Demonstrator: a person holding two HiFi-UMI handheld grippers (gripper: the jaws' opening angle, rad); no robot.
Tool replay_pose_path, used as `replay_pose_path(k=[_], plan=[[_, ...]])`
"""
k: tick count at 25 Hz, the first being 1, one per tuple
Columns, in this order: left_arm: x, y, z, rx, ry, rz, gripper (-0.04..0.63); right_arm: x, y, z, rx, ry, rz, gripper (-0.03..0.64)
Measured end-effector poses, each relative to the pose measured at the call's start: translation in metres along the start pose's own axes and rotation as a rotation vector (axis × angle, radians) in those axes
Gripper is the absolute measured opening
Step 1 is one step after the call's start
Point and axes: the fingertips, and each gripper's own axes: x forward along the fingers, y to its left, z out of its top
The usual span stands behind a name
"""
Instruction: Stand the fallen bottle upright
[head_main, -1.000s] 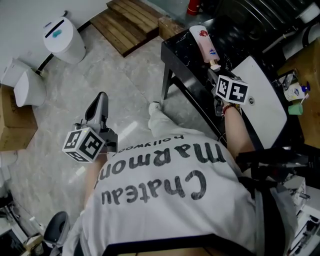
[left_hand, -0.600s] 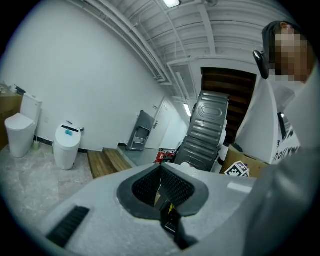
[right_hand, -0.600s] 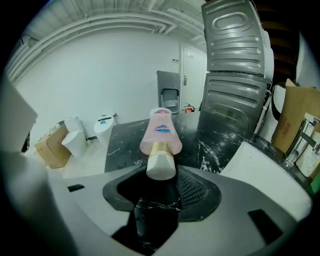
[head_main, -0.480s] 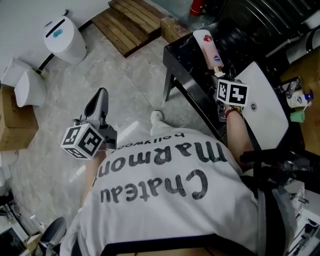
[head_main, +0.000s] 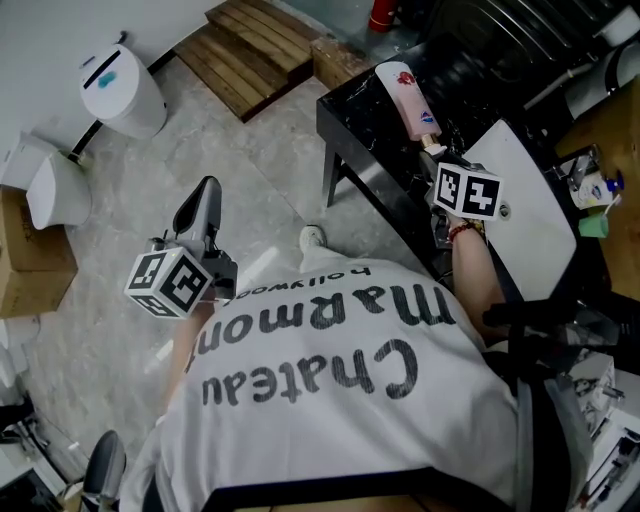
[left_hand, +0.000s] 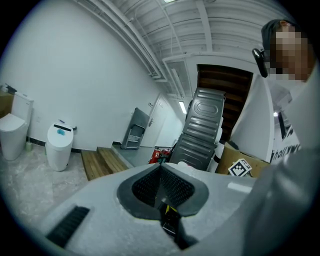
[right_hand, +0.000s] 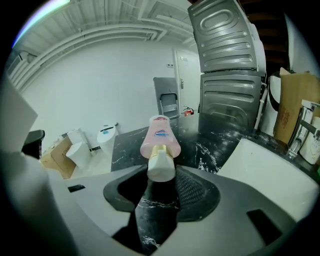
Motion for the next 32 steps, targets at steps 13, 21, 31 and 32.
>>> replay_pose_path(k=[13, 21, 31, 32], plan=[[-0.007, -0.002, 0.003, 0.0, -0.023, 0.005, 0.015, -0.037, 0.004, 0.043, -0.006, -0.19, 0.022, 0.16], [-0.021, -0.004, 0.006, 0.0, -0.045, 0.025, 0.015, -0.063, 0.0, 0.059, -0.04, -0.252, 0.006, 0.158], [-0.028, -0.01, 0.005, -0.001, -0.057, 0.021, 0.015, -0.094, -0.004, 0.075, -0.098, -0.3, -0.018, 0.158], [-0.029, -0.01, 0.004, -0.001, -0.058, 0.021, 0.015, -0.096, -0.004, 0.076, -0.104, -0.301, -0.02, 0.158]])
